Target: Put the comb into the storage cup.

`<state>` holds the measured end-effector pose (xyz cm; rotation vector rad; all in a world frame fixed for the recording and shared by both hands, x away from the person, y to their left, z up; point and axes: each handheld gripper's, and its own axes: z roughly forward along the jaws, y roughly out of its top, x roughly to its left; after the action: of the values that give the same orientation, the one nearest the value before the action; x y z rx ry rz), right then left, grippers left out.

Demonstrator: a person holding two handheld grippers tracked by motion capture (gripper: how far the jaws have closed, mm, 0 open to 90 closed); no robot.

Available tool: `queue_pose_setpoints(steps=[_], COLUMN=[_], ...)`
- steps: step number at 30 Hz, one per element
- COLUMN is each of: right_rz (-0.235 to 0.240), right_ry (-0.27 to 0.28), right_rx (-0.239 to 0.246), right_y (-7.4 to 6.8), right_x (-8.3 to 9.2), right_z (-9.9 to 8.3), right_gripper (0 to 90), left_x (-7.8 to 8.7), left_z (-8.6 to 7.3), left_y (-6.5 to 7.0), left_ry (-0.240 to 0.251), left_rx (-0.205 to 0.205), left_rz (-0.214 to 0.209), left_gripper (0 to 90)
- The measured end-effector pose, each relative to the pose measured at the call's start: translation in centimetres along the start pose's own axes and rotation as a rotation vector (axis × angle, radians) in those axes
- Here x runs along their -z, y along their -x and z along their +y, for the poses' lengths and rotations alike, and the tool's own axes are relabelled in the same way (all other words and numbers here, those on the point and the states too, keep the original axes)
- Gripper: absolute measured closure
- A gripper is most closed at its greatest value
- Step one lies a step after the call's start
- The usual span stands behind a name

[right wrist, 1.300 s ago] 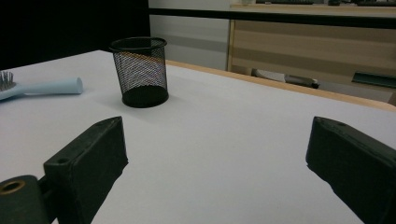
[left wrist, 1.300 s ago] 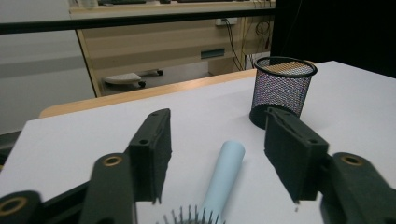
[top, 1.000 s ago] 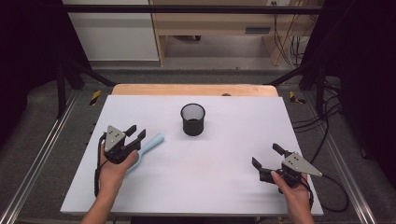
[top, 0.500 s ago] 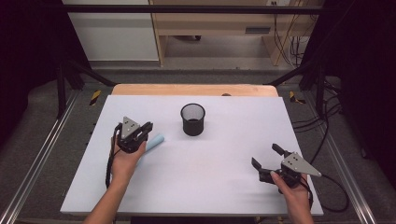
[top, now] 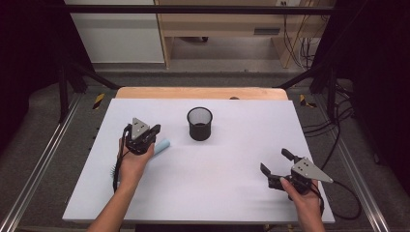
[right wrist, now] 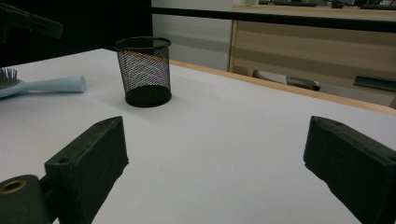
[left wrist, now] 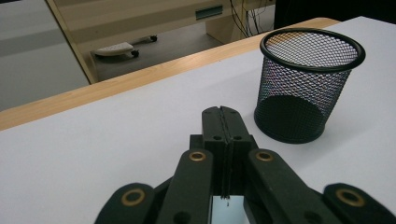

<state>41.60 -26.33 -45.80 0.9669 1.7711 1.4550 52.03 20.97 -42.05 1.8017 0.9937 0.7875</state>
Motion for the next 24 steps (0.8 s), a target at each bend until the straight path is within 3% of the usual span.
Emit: queue_pose_setpoints(steps=[7,24], right_rz=[0.005,0.005], right_ry=[-0.007,-0.003], right_rx=[0.004,0.002], right_y=[-0.1,-0.1], right_x=[-0.2,0.0], right_z=[-0.1,0.0], right_gripper=[6.5,6.5], left_x=[-0.5,-2.5], left_z=[-0.1,-1.7], left_y=[0.1,1.3], left_ry=[-0.012,-0.107], left_rx=[0.016,0.031], left_rz=[0.002,0.055], left_gripper=[89.9,90.0])
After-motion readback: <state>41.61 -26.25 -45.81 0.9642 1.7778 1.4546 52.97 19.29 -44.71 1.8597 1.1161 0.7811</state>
